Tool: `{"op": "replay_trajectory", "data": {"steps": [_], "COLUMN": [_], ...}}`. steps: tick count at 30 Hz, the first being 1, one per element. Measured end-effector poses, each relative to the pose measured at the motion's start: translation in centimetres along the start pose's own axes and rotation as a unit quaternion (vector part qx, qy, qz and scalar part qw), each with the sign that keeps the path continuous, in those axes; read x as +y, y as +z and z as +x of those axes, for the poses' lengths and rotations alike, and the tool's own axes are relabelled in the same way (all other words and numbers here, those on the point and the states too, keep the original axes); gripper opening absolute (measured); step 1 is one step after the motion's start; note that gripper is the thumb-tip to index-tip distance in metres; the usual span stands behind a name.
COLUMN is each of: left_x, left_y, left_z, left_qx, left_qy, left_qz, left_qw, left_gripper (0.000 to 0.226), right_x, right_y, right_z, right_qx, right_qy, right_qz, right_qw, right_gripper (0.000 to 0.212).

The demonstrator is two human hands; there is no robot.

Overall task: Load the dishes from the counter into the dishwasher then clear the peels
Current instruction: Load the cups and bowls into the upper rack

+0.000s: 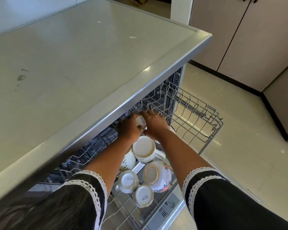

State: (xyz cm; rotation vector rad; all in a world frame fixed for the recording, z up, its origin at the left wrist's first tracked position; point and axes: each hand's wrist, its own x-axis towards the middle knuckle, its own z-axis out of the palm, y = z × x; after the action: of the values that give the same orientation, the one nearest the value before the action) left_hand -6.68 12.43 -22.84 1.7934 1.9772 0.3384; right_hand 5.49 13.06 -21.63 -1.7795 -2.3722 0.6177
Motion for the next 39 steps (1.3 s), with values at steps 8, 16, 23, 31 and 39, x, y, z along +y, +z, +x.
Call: {"op": "replay_trajectory", "data": {"steps": [8, 16, 23, 31, 39], "left_x": [1.6, 5.1, 9.4, 11.5, 7.0], "left_y": [-0.1, -3.0, -8.3, -17.4, -27.0], "left_z": [-2.9, -8.5, -14.8, -20.8, -26.8], "left_qx": [0.044, 0.057, 0.136, 0.177, 0.204], "left_qy": [0.045, 0.095, 0.178, 0.096, -0.011], "left_qz": [0.075, 0.116, 0.193, 0.226, 0.208], "left_qw": [0.995, 0.987, 0.955, 0.953, 0.957], "left_gripper": [0.076, 0.068, 0.073, 0.068, 0.066], "right_x": [1.0, -0.4, -3.8, -9.9, -20.8], "right_y": [-0.2, -5.3, -12.1, -19.3, -23.3], "right_z": [-2.8, -8.5, -13.9, -18.5, -18.6], "right_qx": [0.046, 0.085, 0.099, 0.117, 0.110], "right_qy": [0.027, 0.040, 0.026, -0.014, -0.122], "right_qz": [0.029, -0.052, -0.098, -0.133, -0.121], "right_qw": [0.998, 0.994, 0.990, 0.984, 0.979], "right_gripper": [0.074, 0.069, 0.077, 0.068, 0.073]}}
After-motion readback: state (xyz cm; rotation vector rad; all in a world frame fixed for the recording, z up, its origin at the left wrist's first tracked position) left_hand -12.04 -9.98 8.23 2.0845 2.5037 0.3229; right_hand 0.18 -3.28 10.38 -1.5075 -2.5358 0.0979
